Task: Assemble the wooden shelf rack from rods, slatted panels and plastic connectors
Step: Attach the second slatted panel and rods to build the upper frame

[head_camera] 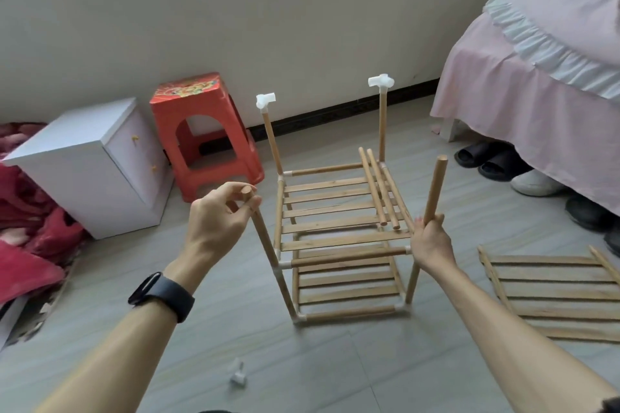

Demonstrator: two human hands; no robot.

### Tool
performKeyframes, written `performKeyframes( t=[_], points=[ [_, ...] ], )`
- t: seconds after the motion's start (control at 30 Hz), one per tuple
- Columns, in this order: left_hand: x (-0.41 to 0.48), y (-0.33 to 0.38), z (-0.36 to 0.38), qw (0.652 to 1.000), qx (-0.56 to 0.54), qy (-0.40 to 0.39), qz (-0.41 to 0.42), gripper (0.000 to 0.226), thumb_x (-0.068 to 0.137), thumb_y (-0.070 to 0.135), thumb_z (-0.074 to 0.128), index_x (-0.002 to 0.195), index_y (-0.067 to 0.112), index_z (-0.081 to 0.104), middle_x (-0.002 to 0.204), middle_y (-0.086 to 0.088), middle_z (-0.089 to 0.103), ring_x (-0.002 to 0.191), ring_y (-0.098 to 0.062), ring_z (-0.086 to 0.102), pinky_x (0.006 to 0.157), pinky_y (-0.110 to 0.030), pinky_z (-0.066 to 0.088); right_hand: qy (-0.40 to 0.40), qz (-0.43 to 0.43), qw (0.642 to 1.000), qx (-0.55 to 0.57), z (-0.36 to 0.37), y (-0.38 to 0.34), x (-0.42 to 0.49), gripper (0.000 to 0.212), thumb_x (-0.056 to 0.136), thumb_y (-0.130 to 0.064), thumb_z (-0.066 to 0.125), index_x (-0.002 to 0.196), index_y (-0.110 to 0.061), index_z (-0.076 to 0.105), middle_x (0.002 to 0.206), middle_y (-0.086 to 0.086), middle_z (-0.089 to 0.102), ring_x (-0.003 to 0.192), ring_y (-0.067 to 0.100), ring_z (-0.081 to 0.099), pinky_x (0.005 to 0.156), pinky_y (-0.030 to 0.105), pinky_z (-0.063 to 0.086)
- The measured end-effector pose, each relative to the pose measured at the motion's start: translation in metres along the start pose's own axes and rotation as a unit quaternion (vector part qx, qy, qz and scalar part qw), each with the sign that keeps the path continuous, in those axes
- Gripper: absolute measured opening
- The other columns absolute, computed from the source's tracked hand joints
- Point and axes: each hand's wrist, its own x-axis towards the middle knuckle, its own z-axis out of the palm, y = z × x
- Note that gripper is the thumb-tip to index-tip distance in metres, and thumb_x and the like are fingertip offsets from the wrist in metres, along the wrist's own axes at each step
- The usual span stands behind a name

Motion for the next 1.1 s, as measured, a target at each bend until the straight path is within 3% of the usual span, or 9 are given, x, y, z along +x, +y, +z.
performKeyframes(
  t=[0.17, 0.3, 0.4, 0.47, 0.53, 0.6, 0.77, 0.97, 1.1],
  points=[
    [-0.003, -0.006, 0.008, 0.999, -0.029, 0.009, -0.015, 0.020, 0.089, 0.036, 0.075, 0.107, 0.028, 0.073, 0.090, 0.020, 0.070, 0.079, -0.003, 0.065, 0.067, -0.013, 0.047, -0.005, 0.064, 0.991, -0.116, 0.000, 0.008, -0.007, 0.037, 0.107, -0.035, 0.041, 0.132, -0.009, 0.038, 0.124, 0.016, 0.050, 0.100, 0.031, 0.058, 0.073, 0.038, 0.047],
    [-0.023, -0.026, 0.017, 0.997, -0.060, -0.028, -0.040, 0.021, 0.089, 0.048, 0.070, 0.107, 0.042, 0.062, 0.094, 0.031, 0.065, 0.083, 0.005, 0.064, 0.062, -0.006, 0.047, 0.060, 0.081, 0.989, -0.105, 0.023, 0.033, -0.046, 0.024, 0.099, -0.030, 0.053, 0.111, -0.013, 0.042, 0.123, 0.019, 0.046, 0.100, 0.036, 0.053, 0.078, 0.044, 0.047],
    [-0.056, -0.071, 0.029, 0.987, -0.024, -0.108, -0.114, 0.030, 0.088, 0.053, 0.063, 0.115, 0.042, 0.058, 0.105, 0.021, 0.066, 0.086, 0.003, 0.063, 0.067, -0.014, 0.050, -0.060, 0.036, 0.987, -0.142, 0.062, 0.050, -0.080, 0.014, 0.098, -0.028, 0.055, 0.103, -0.016, 0.051, 0.116, 0.013, 0.054, 0.103, 0.034, 0.056, 0.088, 0.046, 0.051],
    [-0.085, -0.109, 0.041, 0.963, 0.008, -0.189, -0.192, 0.036, 0.089, 0.045, 0.064, 0.124, 0.037, 0.056, 0.117, 0.011, 0.064, 0.092, -0.003, 0.062, 0.080, -0.029, 0.055, -0.154, -0.006, 0.970, -0.187, 0.091, 0.057, -0.102, 0.014, 0.098, -0.029, 0.055, 0.104, -0.016, 0.056, 0.115, 0.012, 0.060, 0.105, 0.032, 0.057, 0.091, 0.041, 0.049],
    [-0.117, -0.146, 0.053, 0.921, 0.043, -0.271, -0.278, 0.044, 0.091, 0.038, 0.064, 0.133, 0.030, 0.052, 0.129, 0.001, 0.058, 0.104, -0.015, 0.061, 0.092, -0.036, 0.051, -0.255, -0.048, 0.934, -0.244, 0.120, 0.064, -0.122, 0.023, 0.100, -0.031, 0.055, 0.117, -0.016, 0.060, 0.124, 0.008, 0.061, 0.115, 0.027, 0.057, 0.096, 0.034, 0.044],
    [-0.148, -0.179, 0.064, 0.871, 0.069, -0.335, -0.352, 0.053, 0.092, 0.034, 0.061, 0.141, 0.023, 0.046, 0.140, -0.006, 0.050, 0.120, -0.021, 0.056, 0.098, -0.032, 0.045, -0.339, -0.078, 0.889, -0.297, 0.148, 0.070, -0.137, 0.032, 0.101, -0.032, 0.052, 0.129, -0.019, 0.057, 0.135, 0.005, 0.057, 0.127, 0.022, 0.052, 0.103, 0.027, 0.037],
    [-0.221, -0.238, 0.078, 0.798, 0.081, -0.393, -0.451, 0.066, 0.092, 0.034, 0.059, 0.152, 0.027, 0.033, 0.150, -0.015, 0.035, 0.134, -0.031, 0.046, 0.109, -0.037, 0.041, -0.468, -0.111, 0.793, -0.374, 0.215, 0.082, -0.157, 0.049, 0.102, -0.033, 0.045, 0.150, -0.024, 0.042, 0.158, 0.006, 0.038, 0.143, 0.025, 0.038, 0.115, 0.027, 0.028],
    [-0.256, -0.277, 0.096, 0.823, 0.107, -0.389, -0.400, 0.069, 0.096, 0.029, 0.056, 0.152, 0.051, 0.022, 0.157, -0.006, 0.023, 0.131, -0.027, 0.050, 0.095, -0.040, 0.051, -0.564, -0.146, 0.646, -0.493, 0.283, 0.105, -0.179, 0.072, 0.099, -0.022, 0.036, 0.161, -0.040, 0.004, 0.169, 0.001, -0.016, 0.156, 0.033, -0.008, 0.124, 0.052, 0.013],
    [-0.250, -0.293, 0.114, 0.839, 0.141, -0.401, -0.339, 0.051, 0.101, 0.029, 0.051, 0.147, 0.045, 0.037, 0.147, 0.001, 0.041, 0.131, -0.024, 0.047, 0.092, -0.039, 0.049, -0.554, -0.175, 0.620, -0.527, 0.297, 0.114, -0.189, 0.082, 0.094, -0.018, 0.036, 0.158, -0.047, -0.006, 0.165, -0.004, -0.031, 0.155, 0.029, -0.018, 0.119, 0.057, 0.017]
  ],
)
